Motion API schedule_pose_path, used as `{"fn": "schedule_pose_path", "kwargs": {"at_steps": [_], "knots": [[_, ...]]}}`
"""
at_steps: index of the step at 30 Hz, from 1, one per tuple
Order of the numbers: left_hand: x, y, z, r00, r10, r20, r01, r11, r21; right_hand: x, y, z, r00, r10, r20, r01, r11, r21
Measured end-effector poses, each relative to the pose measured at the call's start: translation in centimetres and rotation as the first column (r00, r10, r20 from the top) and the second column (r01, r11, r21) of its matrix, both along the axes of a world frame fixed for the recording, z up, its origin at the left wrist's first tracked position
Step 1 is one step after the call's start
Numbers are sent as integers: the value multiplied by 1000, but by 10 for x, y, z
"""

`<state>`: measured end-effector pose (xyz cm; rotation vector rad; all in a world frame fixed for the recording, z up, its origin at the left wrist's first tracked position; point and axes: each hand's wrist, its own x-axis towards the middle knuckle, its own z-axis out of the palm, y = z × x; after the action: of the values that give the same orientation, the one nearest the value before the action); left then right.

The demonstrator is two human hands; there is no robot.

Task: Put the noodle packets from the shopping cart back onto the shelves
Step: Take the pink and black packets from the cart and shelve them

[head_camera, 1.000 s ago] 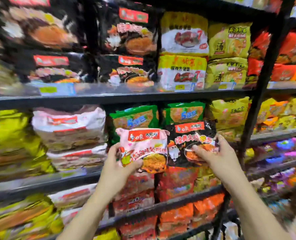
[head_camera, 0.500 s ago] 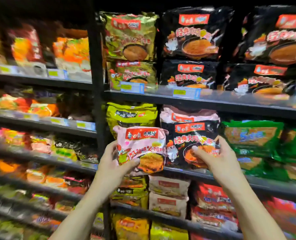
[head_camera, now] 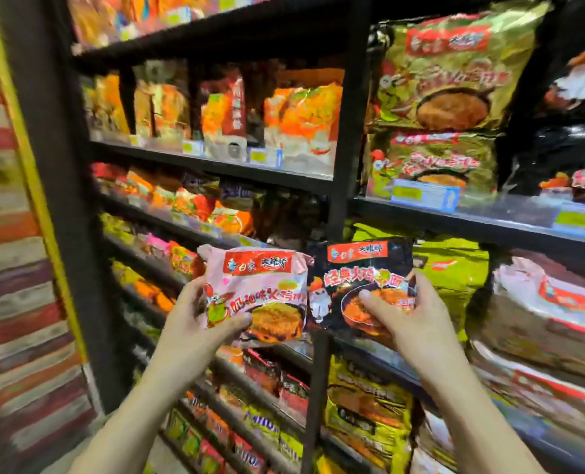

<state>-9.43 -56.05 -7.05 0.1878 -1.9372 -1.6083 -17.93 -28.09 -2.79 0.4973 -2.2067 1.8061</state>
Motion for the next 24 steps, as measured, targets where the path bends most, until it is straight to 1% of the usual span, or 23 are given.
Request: {"fn": "schedule_pose_path", "kwargs": {"at_steps": [5,10,16,20,24], "knots": [[-5,-45,2,994,107,17,-107,994,-19,-35,-62,-6,993,118,27,-119,993,14],[-10,-83,4,982,183,37,-184,983,13,-65,-114,-3,977,212,15,-212,977,6],[-21,-105,10,968,249,39,-250,968,5,-90,-152,-3,958,287,19,-287,958,9],[-40,-118,9,969,244,46,-245,969,20,-102,-164,-1,958,285,40,-285,958,3],[-70,-129,9,980,194,47,-195,981,14,-113,-166,2,979,201,15,-201,979,17]]}}
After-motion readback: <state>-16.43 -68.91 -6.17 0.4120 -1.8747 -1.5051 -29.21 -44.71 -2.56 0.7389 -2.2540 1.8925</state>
